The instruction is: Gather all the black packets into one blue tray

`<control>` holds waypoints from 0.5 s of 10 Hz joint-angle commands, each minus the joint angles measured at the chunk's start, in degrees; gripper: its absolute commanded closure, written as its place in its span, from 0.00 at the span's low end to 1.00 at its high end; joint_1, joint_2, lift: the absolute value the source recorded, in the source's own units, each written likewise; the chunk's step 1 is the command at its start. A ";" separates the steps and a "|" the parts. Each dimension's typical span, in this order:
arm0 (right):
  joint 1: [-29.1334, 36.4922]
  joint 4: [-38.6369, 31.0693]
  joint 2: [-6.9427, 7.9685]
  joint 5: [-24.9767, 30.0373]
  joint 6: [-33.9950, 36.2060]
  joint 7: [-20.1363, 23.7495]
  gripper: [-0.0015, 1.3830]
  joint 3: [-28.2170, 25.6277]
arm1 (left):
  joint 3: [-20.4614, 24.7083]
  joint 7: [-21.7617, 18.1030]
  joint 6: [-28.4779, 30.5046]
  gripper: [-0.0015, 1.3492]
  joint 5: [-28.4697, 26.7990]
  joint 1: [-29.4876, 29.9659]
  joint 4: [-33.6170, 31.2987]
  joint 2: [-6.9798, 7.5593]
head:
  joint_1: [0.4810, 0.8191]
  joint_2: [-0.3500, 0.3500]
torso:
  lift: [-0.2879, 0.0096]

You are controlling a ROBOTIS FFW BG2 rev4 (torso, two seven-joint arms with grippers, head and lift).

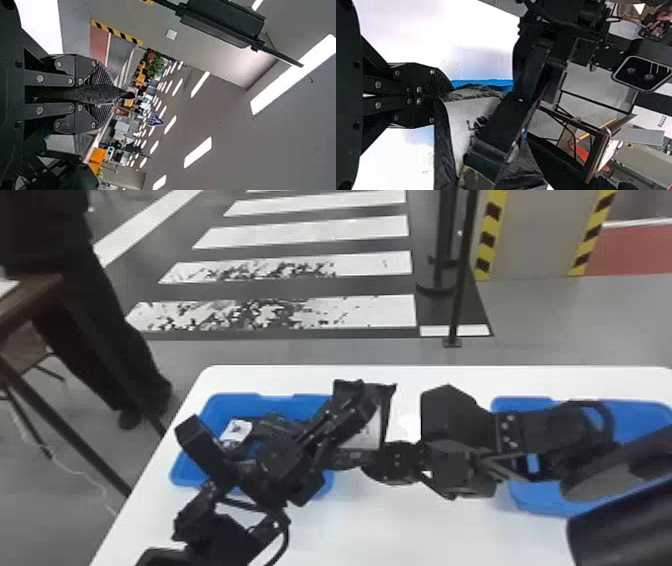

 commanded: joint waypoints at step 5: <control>4.20 1.60 1.01 1.00 1.41 -0.45 0.11 -13.65 | 6.32 -0.53 -5.27 0.89 -3.92 2.94 -0.11 -0.03 | 0.63 0.70 | 0.60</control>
